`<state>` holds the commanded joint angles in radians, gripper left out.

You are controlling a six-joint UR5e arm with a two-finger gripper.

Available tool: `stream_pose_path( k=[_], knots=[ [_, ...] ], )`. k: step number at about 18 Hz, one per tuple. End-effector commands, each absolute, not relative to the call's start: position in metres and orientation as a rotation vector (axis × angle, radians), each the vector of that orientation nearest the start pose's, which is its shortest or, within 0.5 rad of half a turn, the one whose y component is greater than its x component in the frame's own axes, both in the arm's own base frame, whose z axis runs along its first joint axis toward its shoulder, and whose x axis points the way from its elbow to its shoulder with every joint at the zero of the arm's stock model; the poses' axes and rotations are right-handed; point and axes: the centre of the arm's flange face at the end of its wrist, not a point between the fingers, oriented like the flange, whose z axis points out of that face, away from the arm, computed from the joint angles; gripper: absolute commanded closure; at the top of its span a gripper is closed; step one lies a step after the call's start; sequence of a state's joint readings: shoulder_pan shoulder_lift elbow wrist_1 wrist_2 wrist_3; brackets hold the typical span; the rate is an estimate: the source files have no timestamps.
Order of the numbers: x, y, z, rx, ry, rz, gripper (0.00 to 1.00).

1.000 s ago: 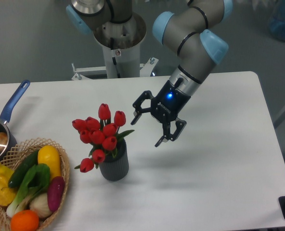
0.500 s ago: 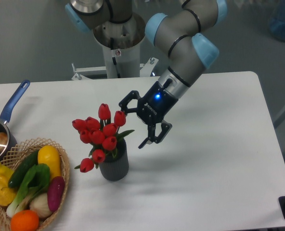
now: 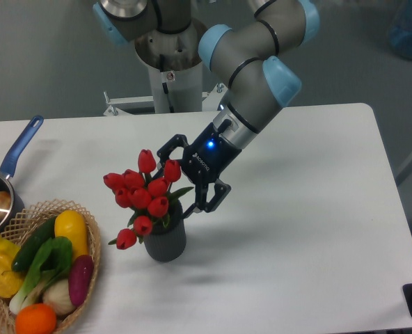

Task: Pick up the flowers from the vase
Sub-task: 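Close the gripper around the tulip stems at the vase rim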

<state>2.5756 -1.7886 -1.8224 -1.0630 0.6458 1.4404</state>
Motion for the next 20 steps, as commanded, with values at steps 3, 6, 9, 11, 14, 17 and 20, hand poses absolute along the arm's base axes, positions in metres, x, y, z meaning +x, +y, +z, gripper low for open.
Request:
stream_pose_path(
  k=[3, 6, 9, 11, 14, 17, 20],
  knots=[
    [-0.344, 0.474, 0.339, -2.178, 0.522, -0.344, 0.0],
    [-0.342, 0.476, 0.335, -2.165, 0.568, -0.332, 0.0],
    [-0.343, 0.479, 0.331, -2.16, 0.586, -0.331, 0.0],
    [-0.345, 0.48, 0.331, -2.157, 0.591, -0.328, 0.0],
    [-0.346, 0.481, 0.328, -2.152, 0.589, -0.334, 0.0],
    [-0.344, 0.481, 0.324, -2.124, 0.572, -0.359, 0.0],
    [-0.343, 0.483, 0.325, -2.083, 0.559, -0.372, 0.0]
  ],
)
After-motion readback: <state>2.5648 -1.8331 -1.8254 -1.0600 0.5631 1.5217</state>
